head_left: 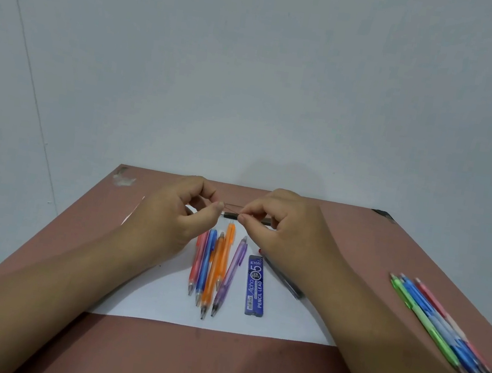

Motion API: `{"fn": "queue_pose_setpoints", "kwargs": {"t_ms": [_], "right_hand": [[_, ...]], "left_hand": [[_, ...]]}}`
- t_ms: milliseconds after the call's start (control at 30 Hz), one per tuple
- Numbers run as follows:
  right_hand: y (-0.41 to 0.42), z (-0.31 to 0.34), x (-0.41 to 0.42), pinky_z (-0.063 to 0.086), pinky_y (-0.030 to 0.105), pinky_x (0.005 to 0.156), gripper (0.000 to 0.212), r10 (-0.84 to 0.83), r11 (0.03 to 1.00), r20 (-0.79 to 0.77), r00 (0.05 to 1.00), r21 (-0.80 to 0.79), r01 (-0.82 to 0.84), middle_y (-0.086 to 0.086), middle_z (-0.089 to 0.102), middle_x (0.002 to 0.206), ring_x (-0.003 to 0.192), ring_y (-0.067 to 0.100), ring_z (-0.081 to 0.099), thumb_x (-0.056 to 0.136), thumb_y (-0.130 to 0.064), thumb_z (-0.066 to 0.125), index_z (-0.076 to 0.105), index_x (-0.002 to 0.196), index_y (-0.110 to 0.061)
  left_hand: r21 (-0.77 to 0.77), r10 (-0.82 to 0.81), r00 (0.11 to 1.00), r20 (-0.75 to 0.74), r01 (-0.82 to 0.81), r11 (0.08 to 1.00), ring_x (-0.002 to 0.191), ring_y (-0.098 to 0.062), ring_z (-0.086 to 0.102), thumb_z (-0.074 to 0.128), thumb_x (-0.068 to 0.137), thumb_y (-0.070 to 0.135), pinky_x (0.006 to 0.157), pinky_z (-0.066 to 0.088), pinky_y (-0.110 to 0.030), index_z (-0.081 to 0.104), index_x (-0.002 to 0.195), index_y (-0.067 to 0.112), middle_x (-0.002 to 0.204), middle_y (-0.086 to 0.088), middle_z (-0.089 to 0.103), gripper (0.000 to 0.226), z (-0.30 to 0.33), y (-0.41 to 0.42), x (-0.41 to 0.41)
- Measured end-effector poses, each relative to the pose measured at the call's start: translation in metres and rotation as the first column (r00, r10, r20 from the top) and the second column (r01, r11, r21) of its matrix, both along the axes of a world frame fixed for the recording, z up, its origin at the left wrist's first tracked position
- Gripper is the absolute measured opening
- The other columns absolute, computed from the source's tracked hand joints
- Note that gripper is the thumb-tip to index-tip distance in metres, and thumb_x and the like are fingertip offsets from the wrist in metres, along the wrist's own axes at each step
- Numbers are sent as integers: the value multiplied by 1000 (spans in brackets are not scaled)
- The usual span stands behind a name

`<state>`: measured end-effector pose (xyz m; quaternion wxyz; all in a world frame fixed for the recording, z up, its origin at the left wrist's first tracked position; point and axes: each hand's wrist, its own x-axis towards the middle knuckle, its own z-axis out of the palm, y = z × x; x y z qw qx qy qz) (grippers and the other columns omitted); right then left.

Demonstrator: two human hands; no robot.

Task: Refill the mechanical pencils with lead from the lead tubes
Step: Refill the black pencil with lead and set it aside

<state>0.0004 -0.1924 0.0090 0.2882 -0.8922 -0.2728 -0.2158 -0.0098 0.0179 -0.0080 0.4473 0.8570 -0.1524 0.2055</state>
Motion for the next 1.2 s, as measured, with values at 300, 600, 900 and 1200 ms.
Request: {"fn": "queue_pose_setpoints", "kwargs": {"t_ms": [300, 600, 900, 1200], "right_hand": [[-12, -1, 5, 52, 18, 65, 7, -66, 993, -44, 997, 92, 69, -19, 67, 80, 76, 0, 61, 93, -27, 70, 76, 89, -28], [-19, -6, 11, 45, 8, 58, 12, -97, 901, -214, 972, 396, 177, -16, 69, 69, 63, -5, 62, 90, -19, 72, 76, 80, -23], [-27, -4, 17, 60, 35, 73, 14, -202, 833, -263, 943, 461, 307, -19, 71, 75, 74, 2, 67, 89, -32, 69, 73, 76, -29], [-34, 0, 19, 51, 14, 65, 13, -255, 802, -228, 940, 493, 337, -17, 71, 74, 77, -5, 64, 91, -25, 68, 75, 81, -25]], "left_hand": [[18, -22, 984, -175, 25, 1000, 94, -4, 65, 47, 83, 64, 73, 58, -27, 65, 102, 35, 92, 16, 69, 39, -3, -1, 1], [-287, 36, 809, -586, -248, 925, 98, -25, 70, 67, 94, 42, 94, 59, -40, 73, 102, 11, 105, -12, 73, 32, 10, 1, 25], [300, 264, 929, -259, -183, 936, 77, -9, 67, 64, 94, 47, 66, 52, -27, 63, 88, 26, 82, 8, 70, 23, 12, -37, 48], [583, 132, 983, -124, -36, 812, 96, -7, 63, 57, 100, 36, 85, 53, -29, 76, 116, 30, 112, 11, 72, 26, 11, -45, 55]]}}
